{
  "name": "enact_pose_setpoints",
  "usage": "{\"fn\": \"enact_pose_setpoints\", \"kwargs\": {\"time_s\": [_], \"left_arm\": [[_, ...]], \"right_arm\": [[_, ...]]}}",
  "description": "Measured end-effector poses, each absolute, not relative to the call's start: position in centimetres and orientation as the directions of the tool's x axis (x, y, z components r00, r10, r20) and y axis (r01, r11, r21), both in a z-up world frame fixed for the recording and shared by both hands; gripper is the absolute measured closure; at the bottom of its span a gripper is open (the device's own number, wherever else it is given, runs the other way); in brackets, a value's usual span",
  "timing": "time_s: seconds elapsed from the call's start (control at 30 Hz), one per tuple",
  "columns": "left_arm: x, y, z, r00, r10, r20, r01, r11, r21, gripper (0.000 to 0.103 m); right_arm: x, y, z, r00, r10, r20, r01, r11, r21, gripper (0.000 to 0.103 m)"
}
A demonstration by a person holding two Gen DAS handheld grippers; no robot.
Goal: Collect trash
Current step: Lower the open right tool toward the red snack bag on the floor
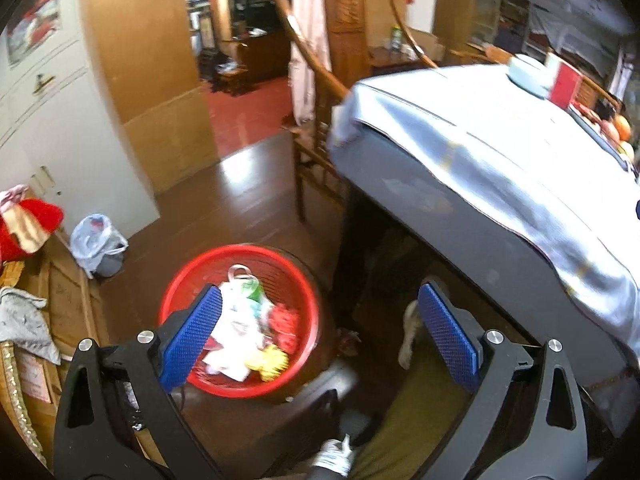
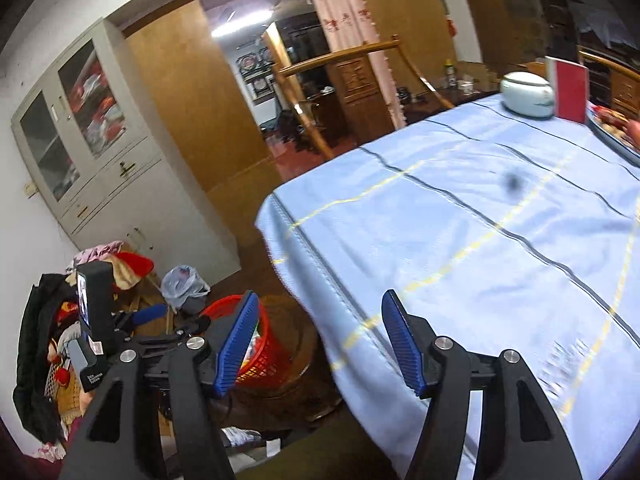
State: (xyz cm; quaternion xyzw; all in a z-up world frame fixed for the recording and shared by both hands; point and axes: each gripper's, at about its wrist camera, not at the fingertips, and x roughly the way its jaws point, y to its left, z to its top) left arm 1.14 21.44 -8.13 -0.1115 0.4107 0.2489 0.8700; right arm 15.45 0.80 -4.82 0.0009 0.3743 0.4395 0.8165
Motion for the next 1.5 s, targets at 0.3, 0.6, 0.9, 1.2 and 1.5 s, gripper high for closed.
{"fn": "enact_pose_setpoints", "kwargs": {"time_s": [0.3,0.6,0.9,1.2,1.5], "left_arm": [[1.9,20.5,-8.2,0.541,0.33,-0.774,-0.521,0.854,0.0,0.008],[2.3,20.5,-8.9,0.55,0.267,-0.792,-0.488,0.871,-0.045,0.008],[2.1,23.7,-10.1,0.483,0.342,-0.806,-0.595,0.804,-0.016,0.008],[3.3,29.1,-13.5,0.364,0.418,-0.832,-0.712,0.701,0.04,0.008],[6.2,29.6,-14.4,0.424,0.361,-0.83,-0.701,0.711,-0.048,0.008]], "right_arm": [[13.6,2.0,-7.2,0.26,0.708,-0.657,-0.765,0.566,0.308,0.04],[14.2,-1.9,-5.0,0.357,0.69,-0.629,-0.728,0.628,0.275,0.039],[10.0,5.5,-10.2,0.082,0.672,-0.736,-0.881,0.394,0.262,0.034],[9.1,17.1,-25.4,-0.219,0.396,-0.892,-0.921,0.218,0.323,0.034],[14.3,19.8,-38.0,-0.233,0.184,-0.955,-0.872,0.396,0.289,0.034]]}}
